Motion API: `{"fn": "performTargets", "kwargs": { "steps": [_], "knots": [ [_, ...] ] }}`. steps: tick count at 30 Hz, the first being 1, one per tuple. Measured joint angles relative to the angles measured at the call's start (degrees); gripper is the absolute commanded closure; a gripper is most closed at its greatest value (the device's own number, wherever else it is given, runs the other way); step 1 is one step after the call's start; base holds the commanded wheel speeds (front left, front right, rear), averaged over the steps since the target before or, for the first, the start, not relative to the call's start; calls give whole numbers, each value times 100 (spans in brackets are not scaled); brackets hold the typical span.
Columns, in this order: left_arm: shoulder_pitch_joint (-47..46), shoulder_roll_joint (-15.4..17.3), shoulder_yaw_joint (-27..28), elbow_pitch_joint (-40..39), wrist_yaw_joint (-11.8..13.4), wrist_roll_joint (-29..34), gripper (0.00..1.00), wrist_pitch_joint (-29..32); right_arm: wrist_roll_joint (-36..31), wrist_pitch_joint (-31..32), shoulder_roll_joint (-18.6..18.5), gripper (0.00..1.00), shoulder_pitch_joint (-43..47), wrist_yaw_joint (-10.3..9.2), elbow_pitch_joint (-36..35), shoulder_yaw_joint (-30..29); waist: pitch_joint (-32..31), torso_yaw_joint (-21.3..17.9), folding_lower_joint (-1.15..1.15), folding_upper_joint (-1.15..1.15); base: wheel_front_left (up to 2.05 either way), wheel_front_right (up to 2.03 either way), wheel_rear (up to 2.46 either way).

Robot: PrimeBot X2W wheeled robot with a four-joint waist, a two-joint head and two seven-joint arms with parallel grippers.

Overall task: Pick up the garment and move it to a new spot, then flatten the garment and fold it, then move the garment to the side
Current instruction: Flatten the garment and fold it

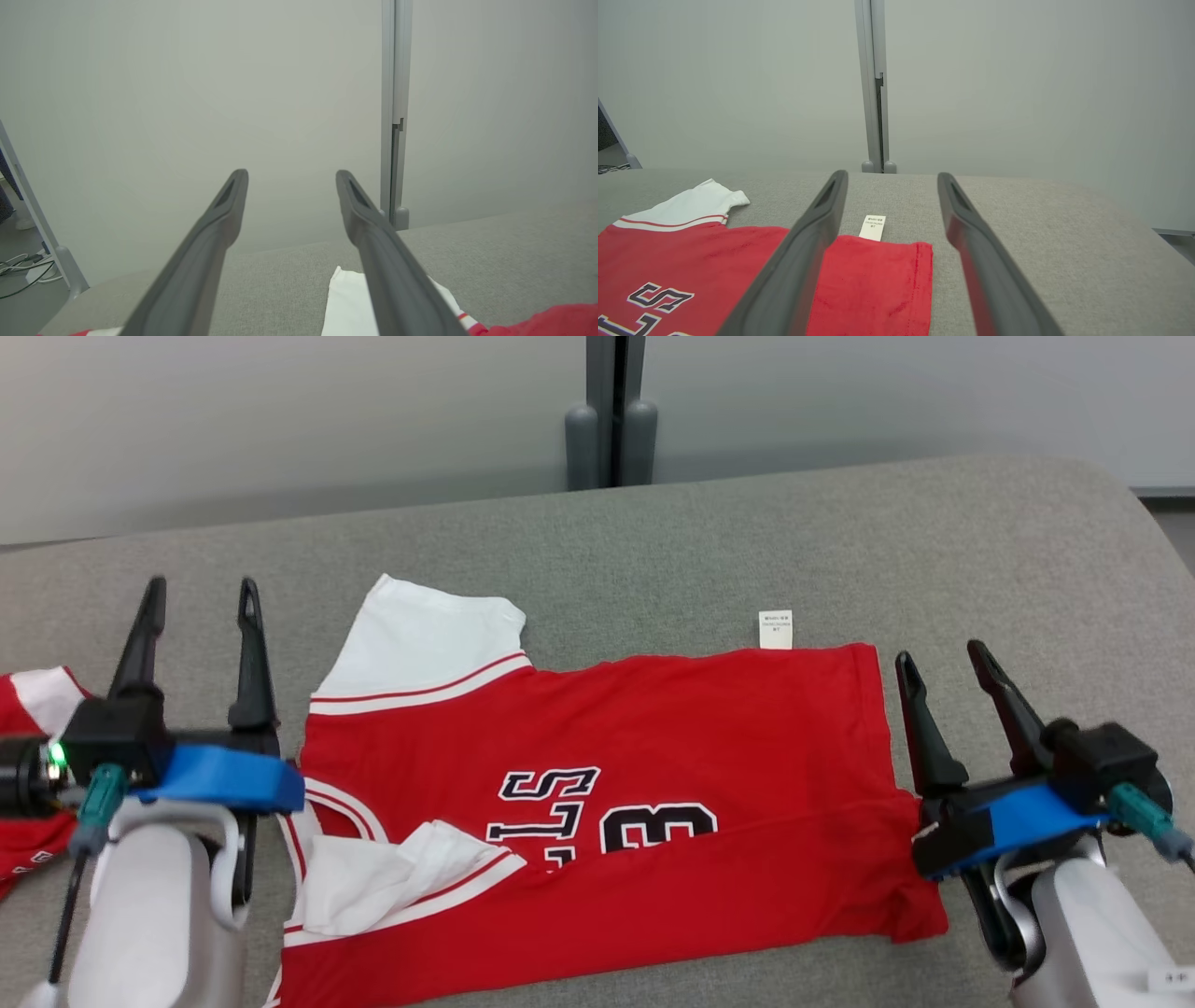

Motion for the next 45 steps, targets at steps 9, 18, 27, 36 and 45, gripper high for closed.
{"fn": "performTargets", "kwargs": {
  "steps": [9, 18, 27, 36, 45],
  "knots": [
    [-1989, 505, -545, 1421, -143, -71, 0, 225, 324, 667, -397, 0, -1385, -1, 637, 491, 887, -358, 2, 2, 0, 0, 0],
    [-3186, 985, -1624, 2714, -174, -490, 0, 881, 873, 828, -502, 0, -2082, -1, 1099, 1036, 1573, -653, 1, 3, 0, 0, 0],
    [-3576, 1273, -2371, 3627, -175, -1256, 0, 1400, 1226, 669, -528, 0, -2432, -1, 1402, 1417, 1885, -817, 0, 1, 0, 0, 0],
    [-3779, 1381, -2798, 3967, -175, -1934, 0, 1534, 1458, 593, -582, 0, -2604, -1, 1619, 1697, 2011, -888, -1, 0, 0, 0, 0],
    [-3938, 1418, -3203, 4044, -172, -2691, 78, 1872, 1650, 561, -584, 0, -2765, -1, 1815, 1923, 2062, -968, -1, -1, 0, 0, 0]
  ]
}}
